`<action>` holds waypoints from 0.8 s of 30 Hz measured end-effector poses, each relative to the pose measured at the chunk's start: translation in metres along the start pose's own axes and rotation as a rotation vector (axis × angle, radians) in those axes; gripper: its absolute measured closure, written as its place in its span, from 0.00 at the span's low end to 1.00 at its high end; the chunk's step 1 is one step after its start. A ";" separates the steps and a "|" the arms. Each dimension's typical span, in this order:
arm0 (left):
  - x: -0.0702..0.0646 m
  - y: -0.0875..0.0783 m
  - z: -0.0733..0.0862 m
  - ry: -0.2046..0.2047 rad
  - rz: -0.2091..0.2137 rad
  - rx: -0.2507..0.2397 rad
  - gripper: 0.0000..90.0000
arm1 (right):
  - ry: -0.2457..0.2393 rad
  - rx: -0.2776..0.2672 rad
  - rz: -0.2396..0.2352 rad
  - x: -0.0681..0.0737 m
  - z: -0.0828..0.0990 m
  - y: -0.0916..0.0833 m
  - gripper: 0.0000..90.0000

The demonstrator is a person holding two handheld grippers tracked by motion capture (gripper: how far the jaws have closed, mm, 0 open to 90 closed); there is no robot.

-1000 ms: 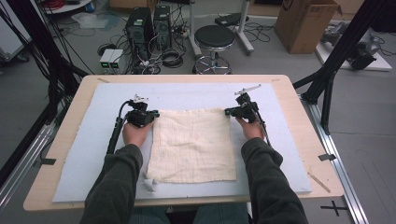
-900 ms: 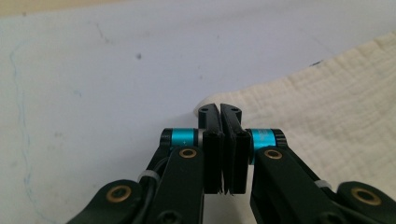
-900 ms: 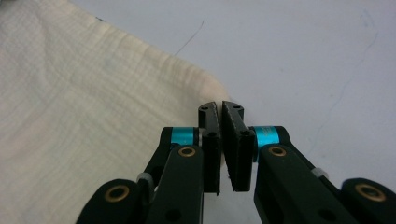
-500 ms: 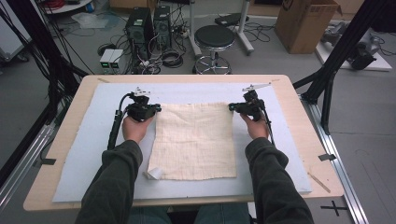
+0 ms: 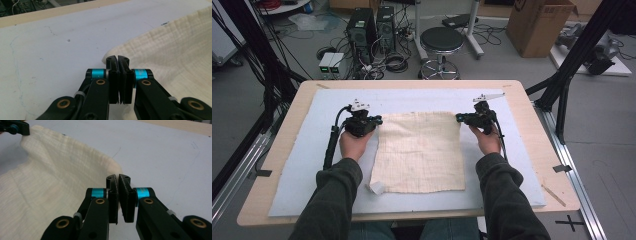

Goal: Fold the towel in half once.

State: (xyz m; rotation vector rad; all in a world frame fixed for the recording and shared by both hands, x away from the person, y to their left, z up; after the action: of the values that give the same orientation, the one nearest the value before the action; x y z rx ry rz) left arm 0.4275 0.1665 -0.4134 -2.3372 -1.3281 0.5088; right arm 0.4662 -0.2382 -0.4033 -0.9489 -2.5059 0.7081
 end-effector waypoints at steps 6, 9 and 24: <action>-0.003 -0.011 0.004 0.012 0.029 -0.032 0.97 | -0.009 0.005 -0.015 0.006 0.004 -0.011 0.95; -0.006 -0.016 0.006 0.031 0.037 -0.026 0.97 | -0.029 0.000 -0.025 0.010 0.003 -0.016 0.96; -0.014 -0.045 0.021 0.055 0.076 -0.056 0.97 | -0.069 -0.008 -0.073 0.031 0.012 -0.034 0.95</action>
State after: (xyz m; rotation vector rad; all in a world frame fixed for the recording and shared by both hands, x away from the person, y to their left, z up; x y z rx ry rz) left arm 0.3778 0.1793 -0.4068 -2.4368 -1.2478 0.4326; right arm 0.4217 -0.2427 -0.3887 -0.8447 -2.5910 0.7196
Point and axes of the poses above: each handheld gripper's, and its own axes: y roughly forward along the jaws, z roughly out of its underside, x roughly to its left, the point moved 1 cm from there along y, roughly forward along the jaws, and after that the axes turned 2 degrees about -y, right-handed, at the moved point
